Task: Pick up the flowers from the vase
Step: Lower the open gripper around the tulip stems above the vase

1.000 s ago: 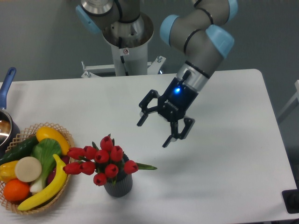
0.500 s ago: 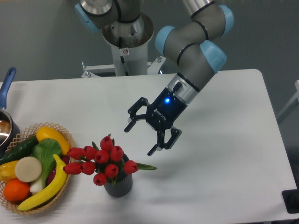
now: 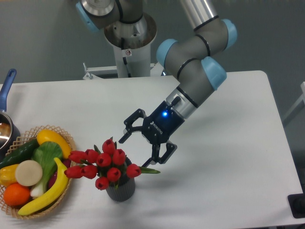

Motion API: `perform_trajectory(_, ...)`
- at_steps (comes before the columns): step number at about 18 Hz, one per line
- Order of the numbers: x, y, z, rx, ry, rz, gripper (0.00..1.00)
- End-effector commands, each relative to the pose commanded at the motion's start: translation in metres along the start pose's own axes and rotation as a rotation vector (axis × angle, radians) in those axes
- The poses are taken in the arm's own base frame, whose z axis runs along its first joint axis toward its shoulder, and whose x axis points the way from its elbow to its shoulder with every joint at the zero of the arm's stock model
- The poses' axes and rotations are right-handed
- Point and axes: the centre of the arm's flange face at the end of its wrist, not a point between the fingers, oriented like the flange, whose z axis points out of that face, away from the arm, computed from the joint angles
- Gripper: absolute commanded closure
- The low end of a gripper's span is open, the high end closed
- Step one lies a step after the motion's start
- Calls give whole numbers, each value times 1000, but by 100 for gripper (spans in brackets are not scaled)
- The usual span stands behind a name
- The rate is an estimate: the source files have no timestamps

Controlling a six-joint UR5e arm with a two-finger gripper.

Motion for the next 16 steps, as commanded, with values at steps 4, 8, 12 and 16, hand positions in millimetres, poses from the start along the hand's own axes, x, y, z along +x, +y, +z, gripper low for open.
perform_trajectory(4,1,-1,5,0,7,8,0)
perform_trajectory(8,0,3,15,-3,21,30,0)
perform_trajectory(12,2,7,27,-4,42,57,0)
perform_trajectory(16,7,2,35,-1,56,64,0)
